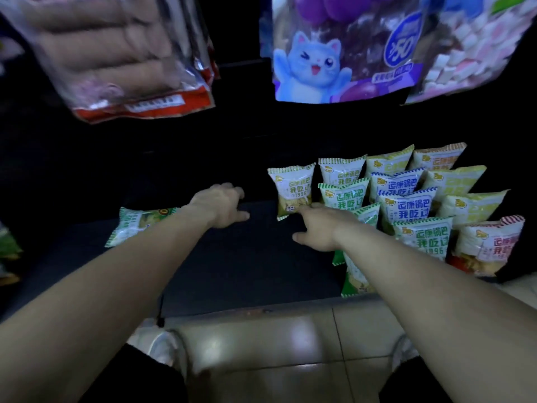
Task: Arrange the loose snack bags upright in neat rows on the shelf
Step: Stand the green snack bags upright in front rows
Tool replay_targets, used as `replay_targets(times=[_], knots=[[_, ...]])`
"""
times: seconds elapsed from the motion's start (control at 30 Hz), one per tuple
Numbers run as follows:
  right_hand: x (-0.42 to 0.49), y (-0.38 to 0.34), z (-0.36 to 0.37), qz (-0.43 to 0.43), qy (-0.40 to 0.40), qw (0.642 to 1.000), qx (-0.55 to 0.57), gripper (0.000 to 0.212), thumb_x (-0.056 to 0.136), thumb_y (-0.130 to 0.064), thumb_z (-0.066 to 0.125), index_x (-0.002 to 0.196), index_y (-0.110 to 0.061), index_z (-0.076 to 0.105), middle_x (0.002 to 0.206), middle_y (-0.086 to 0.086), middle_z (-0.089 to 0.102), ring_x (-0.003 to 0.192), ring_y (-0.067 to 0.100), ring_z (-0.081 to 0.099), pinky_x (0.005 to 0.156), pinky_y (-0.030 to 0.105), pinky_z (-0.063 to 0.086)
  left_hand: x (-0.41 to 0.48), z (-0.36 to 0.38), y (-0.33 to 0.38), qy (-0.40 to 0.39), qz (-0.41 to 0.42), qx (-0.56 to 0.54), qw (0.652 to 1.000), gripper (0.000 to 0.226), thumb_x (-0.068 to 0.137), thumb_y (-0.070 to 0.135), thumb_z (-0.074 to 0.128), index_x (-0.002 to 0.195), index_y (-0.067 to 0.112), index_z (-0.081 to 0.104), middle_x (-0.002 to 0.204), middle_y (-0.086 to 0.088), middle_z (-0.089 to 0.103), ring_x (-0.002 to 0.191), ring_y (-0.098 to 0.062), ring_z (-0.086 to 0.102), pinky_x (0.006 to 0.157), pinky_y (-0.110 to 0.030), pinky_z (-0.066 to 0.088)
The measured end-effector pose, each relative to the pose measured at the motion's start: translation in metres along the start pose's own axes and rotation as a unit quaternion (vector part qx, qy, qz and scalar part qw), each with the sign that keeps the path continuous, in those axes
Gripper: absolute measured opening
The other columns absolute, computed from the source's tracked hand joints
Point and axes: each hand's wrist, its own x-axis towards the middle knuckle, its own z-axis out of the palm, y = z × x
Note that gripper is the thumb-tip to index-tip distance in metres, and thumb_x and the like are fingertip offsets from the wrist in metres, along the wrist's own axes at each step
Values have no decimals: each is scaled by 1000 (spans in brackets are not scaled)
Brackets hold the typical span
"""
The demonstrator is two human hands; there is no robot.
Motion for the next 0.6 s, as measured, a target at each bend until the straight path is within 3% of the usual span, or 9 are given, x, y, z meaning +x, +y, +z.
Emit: replay_targets(times=[0.2, 0.4, 0.6], knots=[[-3, -83, 3, -66, 37, 997, -10, 68, 95, -52, 51, 151, -23, 28, 152, 6, 35, 129, 29, 47, 92, 41, 46, -124, 12, -93, 1, -44, -54, 998, 63, 87, 60, 58, 141, 28, 45, 143, -2, 45, 123, -23, 49, 94, -31, 41], [13, -148, 23, -115, 27, 990, -73, 64, 94, -50, 52, 149, -26, 30, 146, 4, 39, 124, 29, 49, 91, 42, 47, -180, 53, -186, -7, -161, -110, 981, 68, 87, 56, 61, 144, 24, 42, 140, -9, 47, 125, -28, 47, 101, -42, 43], [98, -231, 52, -143, -1, 988, -62, 66, 94, -49, 53, 151, -25, 29, 151, 5, 35, 127, 29, 45, 94, 46, 48, -186, 87, -237, 14, -193, -160, 968, 76, 86, 58, 60, 149, 24, 34, 149, -8, 38, 133, -29, 41, 106, -43, 39]])
